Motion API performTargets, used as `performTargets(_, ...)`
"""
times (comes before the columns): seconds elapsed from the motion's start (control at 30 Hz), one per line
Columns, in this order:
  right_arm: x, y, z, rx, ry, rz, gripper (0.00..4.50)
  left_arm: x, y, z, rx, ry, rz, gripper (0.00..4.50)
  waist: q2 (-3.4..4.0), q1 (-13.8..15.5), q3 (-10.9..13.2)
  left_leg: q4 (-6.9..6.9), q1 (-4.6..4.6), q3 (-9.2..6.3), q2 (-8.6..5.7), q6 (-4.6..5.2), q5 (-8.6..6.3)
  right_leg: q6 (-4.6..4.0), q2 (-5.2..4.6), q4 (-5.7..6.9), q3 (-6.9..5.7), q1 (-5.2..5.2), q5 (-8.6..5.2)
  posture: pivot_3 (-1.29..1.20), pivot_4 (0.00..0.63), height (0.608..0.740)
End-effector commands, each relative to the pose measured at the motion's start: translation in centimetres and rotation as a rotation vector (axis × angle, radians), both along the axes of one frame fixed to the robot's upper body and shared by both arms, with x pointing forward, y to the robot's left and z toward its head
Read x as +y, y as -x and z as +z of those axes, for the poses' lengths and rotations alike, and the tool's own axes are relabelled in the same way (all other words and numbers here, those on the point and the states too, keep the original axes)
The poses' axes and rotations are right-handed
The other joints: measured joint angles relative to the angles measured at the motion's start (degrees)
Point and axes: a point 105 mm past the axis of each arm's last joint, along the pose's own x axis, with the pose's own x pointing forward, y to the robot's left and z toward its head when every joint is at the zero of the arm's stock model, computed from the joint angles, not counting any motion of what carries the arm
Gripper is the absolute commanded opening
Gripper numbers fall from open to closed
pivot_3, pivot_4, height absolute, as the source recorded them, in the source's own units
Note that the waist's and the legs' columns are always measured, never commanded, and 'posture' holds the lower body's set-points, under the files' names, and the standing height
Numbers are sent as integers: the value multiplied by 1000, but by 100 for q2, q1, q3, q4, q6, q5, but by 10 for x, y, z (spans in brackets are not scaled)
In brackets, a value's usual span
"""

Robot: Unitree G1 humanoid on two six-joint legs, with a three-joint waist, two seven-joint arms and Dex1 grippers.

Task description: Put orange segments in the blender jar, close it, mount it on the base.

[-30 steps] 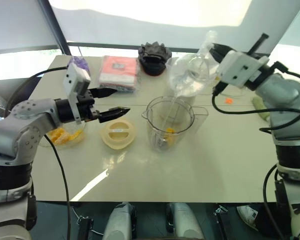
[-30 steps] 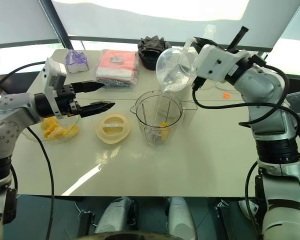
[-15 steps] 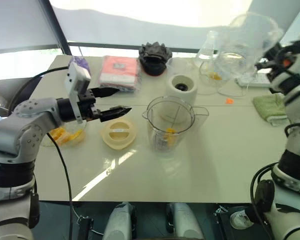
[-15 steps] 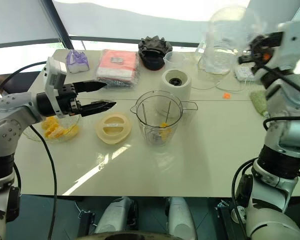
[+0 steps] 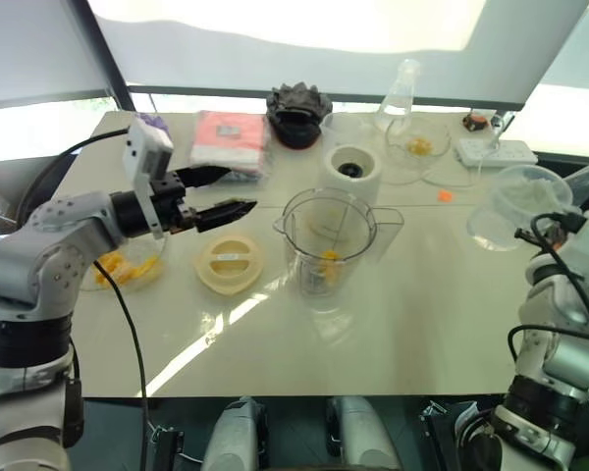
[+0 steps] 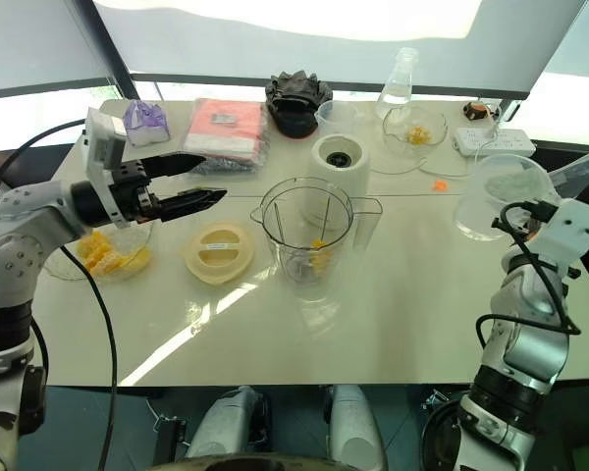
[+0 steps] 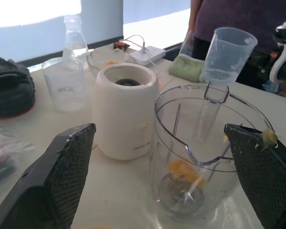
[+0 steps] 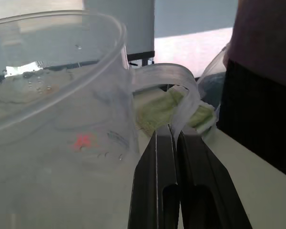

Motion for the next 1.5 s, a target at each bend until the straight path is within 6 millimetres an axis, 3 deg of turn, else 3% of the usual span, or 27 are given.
performTargets(0.03,-3,7,-2,-64,-2,-55,16,2,7,12,-48,10,11,4500,0,7,0,0,0,-1,0,0,0,0,0,0,0,1,0,0,150,740)
performTargets(0.4,18,-10,-42,-10,-150,-72,16,1,7,7,-41,19,30,4500,2,-4,0,0,2,-1,1,0,0,-1,-1,1,1,1,0,0,150,740)
performTargets(0.83,20,-17,-69,62,-219,-99,16,0,7,5,-38,17,36,4500,2,-6,1,0,1,-2,2,0,0,-2,-1,-1,1,1,-1,0,150,740)
performTargets(0.93,22,-17,-73,76,-220,-98,993,0,6,5,-38,17,37,4500,2,-6,1,0,1,-2,2,0,0,-2,-1,-1,1,1,-1,0,150,740)
performTargets(1.13,25,-12,-77,113,-197,-107,4177,-1,6,4,-36,14,34,4500,2,-8,1,0,1,-2,2,0,0,-2,-1,-1,1,1,-1,0,150,740)
performTargets(1.17,25,-12,-77,117,-190,-108,4459,-1,6,4,-36,14,34,4500,2,-8,1,0,1,-2,2,0,0,-2,-1,-1,1,1,-1,0,150,740)
performTargets(1.5,27,24,-64,170,-54,-84,4459,-1,4,0,-27,8,30,4500,2,11,1,-2,0,-6,6,0,0,-2,-1,-4,-1,1,-2,0,150,740)
